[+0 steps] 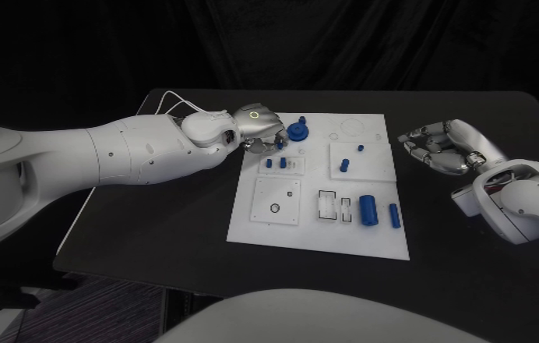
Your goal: Assemble the parts on the task board
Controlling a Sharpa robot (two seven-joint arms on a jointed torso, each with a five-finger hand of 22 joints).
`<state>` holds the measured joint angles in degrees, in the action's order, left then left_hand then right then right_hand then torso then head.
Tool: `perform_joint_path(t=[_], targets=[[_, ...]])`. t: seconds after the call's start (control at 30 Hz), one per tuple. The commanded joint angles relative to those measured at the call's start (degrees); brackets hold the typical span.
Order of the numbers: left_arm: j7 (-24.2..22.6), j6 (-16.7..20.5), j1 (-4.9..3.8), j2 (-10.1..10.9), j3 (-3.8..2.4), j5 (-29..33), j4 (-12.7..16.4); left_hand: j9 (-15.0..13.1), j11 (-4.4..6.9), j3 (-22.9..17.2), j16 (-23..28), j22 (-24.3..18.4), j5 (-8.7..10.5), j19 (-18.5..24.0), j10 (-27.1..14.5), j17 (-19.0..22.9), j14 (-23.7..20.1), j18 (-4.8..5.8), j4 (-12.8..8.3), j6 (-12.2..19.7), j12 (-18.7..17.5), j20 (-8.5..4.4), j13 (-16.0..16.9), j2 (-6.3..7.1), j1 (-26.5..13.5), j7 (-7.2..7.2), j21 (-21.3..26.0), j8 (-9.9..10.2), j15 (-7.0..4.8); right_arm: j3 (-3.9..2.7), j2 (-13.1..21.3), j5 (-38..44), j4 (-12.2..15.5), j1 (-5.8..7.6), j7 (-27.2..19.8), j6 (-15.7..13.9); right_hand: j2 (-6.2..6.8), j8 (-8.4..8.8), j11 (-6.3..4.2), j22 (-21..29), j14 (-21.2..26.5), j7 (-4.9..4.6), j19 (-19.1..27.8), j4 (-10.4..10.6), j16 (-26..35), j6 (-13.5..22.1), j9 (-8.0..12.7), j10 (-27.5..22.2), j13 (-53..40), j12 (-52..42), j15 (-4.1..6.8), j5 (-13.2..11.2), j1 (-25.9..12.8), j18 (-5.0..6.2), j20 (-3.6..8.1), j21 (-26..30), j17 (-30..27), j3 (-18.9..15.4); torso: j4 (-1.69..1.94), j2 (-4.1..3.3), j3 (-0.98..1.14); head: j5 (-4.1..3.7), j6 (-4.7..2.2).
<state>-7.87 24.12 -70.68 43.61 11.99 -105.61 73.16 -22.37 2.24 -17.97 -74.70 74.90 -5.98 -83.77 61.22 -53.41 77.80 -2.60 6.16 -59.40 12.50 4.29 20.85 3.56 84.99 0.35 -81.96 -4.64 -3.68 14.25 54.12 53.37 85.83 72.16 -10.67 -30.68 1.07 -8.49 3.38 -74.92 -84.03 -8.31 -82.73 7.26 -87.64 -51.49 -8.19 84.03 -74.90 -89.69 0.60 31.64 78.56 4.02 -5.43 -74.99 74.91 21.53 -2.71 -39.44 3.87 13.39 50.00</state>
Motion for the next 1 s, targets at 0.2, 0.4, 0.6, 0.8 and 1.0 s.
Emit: perform_joint_path(t=[0.2,0.4,0.6,0.8,1.0], targets=[[-0.56,-1.31,0.47,-0.13,0.10,-0.01,0.23,-0.05,-0.20,-0.03,0.31,12.56,0.28,-1.98,0.31,0.28,-0.53,0.68,0.41,0.29,-0.42,-0.24,-0.07,-0.11,-0.63,0.21,0.30,0.05,-0.12,-0.04,-0.05,0.03,-0.01,-0.19,1.02,0.49,-0.11,-0.06,0.15,-7.82,-4.98,-0.03,0.37,-0.22,0.35,-0.06,0.00,4.73,-13.90,0.29,0.05,0.31,-0.35,-0.06,0.03,0.28,12.35,0.05,0.02,0.03,0.02,-0.05,0.00],[-0.69,-1.30,0.53,-0.08,0.10,-0.01,0.43,-0.05,-0.21,0.00,0.39,12.56,0.29,-1.98,0.33,0.43,-0.60,0.68,0.49,0.30,-0.47,-0.23,-0.07,-0.14,-0.75,0.22,0.31,0.07,-0.11,-0.04,-0.10,0.03,-0.02,-0.23,1.02,0.53,-0.11,-0.06,0.15,-7.82,-4.98,-0.03,0.37,-0.22,0.35,-0.06,0.00,4.73,-13.90,0.29,0.05,0.31,-0.35,-0.06,0.03,0.28,12.35,0.05,0.03,0.02,-0.02,0.02,0.00],[-0.89,-1.04,0.58,0.02,0.10,-0.01,0.58,-0.05,-0.20,0.07,0.47,12.56,0.28,-1.96,0.37,0.52,-0.67,0.67,0.72,0.28,-0.63,-0.22,-0.09,-0.26,-1.05,0.19,0.33,0.11,-0.08,-0.04,-0.09,0.03,-0.05,-0.25,1.06,0.59,-0.11,-0.06,0.15,-7.82,-4.98,-0.03,0.37,-0.22,0.35,-0.06,0.00,4.73,-13.90,0.29,0.05,0.31,-0.35,-0.06,0.03,0.28,12.35,0.05,-0.01,0.03,0.03,0.02,0.00],[-0.89,-0.78,0.61,0.03,0.10,-0.01,0.63,-0.06,-0.20,0.10,0.56,12.53,0.13,-1.90,0.37,0.64,-0.74,0.66,1.12,0.31,-0.89,-0.20,-0.14,-0.60,-1.52,0.16,0.42,0.20,-0.05,-0.04,-0.13,0.03,-0.06,-0.25,1.10,0.67,-0.11,-0.06,0.15,-7.82,-4.98,-0.03,0.37,-0.22,0.35,-0.06,0.00,4.73,-13.90,0.29,0.05,0.31,-0.35,-0.06,0.03,0.28,12.35,0.05,0.03,0.04,0.02,-0.05,0.00],[-0.53,0.41,0.63,0.06,0.09,-0.01,0.71,-0.09,-0.19,0.06,0.48,12.57,-0.14,-1.96,0.58,0.42,-0.65,0.68,1.35,0.29,-1.00,-0.18,-0.13,-0.94,-1.79,0.14,0.31,0.23,-0.03,-0.04,-0.07,0.03,-0.02,-0.26,1.12,0.72,-0.11,-0.06,0.15,-7.82,-4.98,-0.03,0.37,-0.22,0.35,-0.06,0.00,4.73,-13.90,0.29,0.05,0.31,-0.35,-0.06,0.03,0.28,12.35,0.05,0.06,0.03,0.02,0.01,0.00]])
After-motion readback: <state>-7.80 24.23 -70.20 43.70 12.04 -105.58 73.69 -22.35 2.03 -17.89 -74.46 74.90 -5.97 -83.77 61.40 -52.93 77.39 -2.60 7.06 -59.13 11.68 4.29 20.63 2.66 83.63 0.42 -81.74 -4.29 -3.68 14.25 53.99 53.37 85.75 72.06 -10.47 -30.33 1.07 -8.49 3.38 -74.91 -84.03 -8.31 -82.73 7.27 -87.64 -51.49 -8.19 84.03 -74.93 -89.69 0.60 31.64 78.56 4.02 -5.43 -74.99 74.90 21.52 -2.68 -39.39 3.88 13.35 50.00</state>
